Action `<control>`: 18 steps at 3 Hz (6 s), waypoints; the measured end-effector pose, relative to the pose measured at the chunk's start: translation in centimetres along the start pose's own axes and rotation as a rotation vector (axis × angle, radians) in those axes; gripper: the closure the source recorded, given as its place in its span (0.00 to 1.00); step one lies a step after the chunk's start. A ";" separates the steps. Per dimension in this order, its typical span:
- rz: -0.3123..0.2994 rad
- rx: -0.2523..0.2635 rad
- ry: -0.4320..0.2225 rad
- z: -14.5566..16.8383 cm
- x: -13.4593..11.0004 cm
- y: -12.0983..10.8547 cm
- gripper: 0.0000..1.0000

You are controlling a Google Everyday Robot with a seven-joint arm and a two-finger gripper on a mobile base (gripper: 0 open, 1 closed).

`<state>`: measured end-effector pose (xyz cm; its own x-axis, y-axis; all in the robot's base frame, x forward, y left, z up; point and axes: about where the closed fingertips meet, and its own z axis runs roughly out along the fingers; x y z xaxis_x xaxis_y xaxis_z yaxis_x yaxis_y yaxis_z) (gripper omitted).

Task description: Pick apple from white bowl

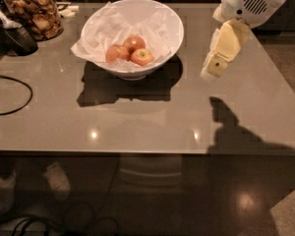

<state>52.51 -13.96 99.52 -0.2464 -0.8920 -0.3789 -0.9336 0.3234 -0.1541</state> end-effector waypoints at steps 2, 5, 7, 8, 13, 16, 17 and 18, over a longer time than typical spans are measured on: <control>0.010 -0.037 -0.038 2.0 -4.7 -3.3 0.01; -0.025 -0.075 -0.049 3.9 -8.9 -4.4 0.13; -0.016 -0.064 -0.049 4.5 -10.2 -6.1 0.14; 0.013 -0.043 -0.028 5.3 -10.1 -7.8 0.17; 0.027 -0.094 0.056 12.2 -12.3 -10.3 0.32; 0.019 -0.128 0.090 15.2 -12.9 -10.4 0.32; 0.029 -0.141 0.105 16.1 -12.5 -10.4 0.35; 0.037 -0.153 0.117 16.9 -12.2 -10.5 0.36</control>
Offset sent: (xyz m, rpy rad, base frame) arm 0.0611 0.0505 0.0070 0.0505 0.0664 0.0271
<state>69.69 -1.13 90.32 -0.3016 -0.9138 -0.2719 -0.9498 0.3130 0.0015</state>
